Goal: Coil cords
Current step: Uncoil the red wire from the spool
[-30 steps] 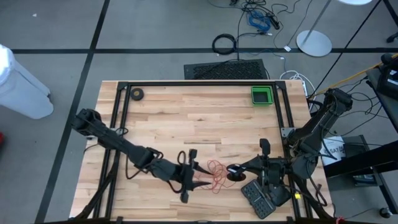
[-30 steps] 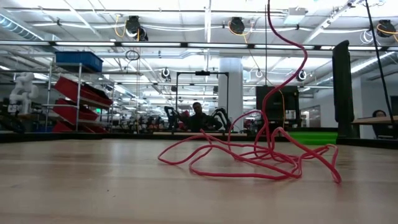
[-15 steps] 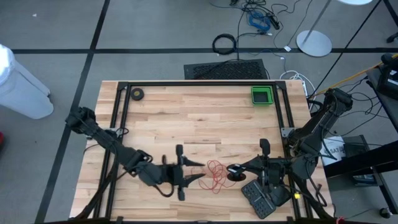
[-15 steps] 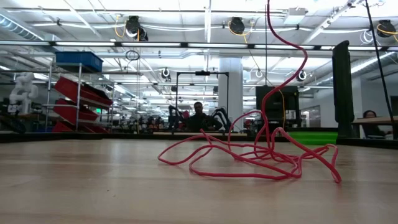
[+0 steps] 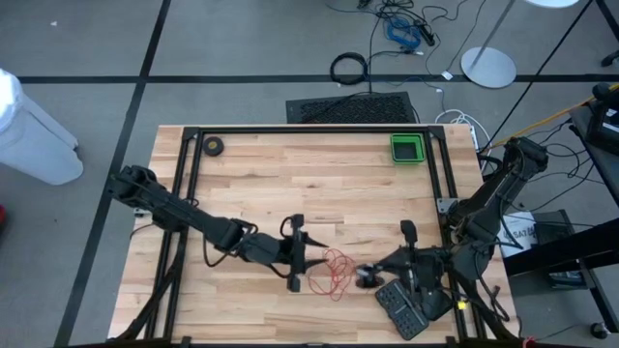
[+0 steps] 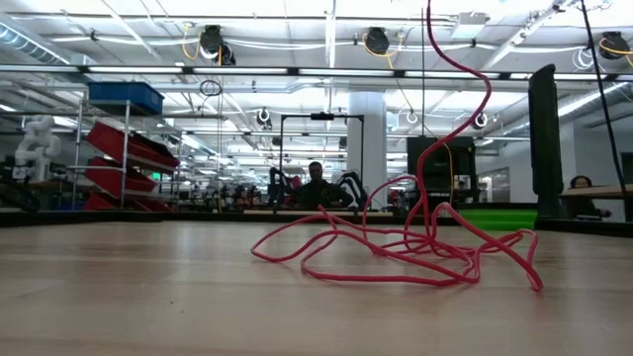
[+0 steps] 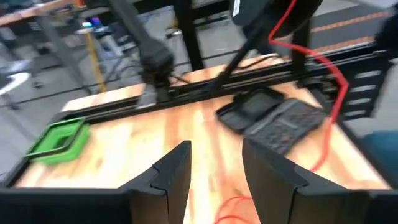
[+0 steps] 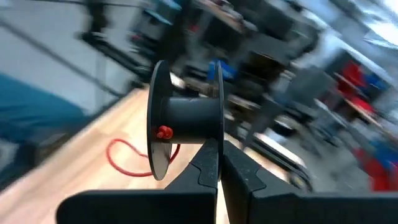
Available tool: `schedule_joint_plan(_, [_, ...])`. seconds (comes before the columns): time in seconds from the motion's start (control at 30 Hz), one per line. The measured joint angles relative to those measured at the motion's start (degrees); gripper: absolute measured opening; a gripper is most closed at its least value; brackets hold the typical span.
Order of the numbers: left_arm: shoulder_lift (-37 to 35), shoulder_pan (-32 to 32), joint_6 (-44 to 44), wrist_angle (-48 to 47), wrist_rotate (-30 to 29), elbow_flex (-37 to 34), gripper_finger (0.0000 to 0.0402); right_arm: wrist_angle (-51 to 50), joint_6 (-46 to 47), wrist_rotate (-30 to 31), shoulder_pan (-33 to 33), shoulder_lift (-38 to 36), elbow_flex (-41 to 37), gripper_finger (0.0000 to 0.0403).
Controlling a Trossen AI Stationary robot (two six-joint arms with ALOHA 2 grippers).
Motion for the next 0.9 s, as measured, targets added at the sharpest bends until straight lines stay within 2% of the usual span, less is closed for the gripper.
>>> schedule_joint_plan(0.07, [0.14, -0.29, 0.04, 0.87, 1.98, 0.0, 0.0151, -0.37, -3.31, -4.92, 0.48, 0.0, 0.0, 0.0])
schedule_joint_plan(0.13, [0.14, -0.63, 0.42, 1.95, 3.12, -0.02, 0.0151, -0.45, -9.16, -6.55, 1.3, 0.02, 0.0, 0.0])
schedule_joint_plan(0.4, [0.14, -1.4, 1.66, 2.79, 3.26, 0.22, 0.0151, -0.07, -33.8, -0.68, 4.1, 2.29, 0.0, 0.0])
schedule_joint_plan(0.53, [0.14, -1.35, 1.67, 2.93, 3.26, 0.24, 0.0151, 2.12, -36.83, 4.71, 4.24, 3.06, 0.0, 0.0])
schedule_joint_plan(0.9, [0.14, -2.21, 4.17, 7.24, 3.39, 0.29, 0.0151, 2.54, -38.1, 4.3, 4.27, 3.06, 0.0, 0.0])
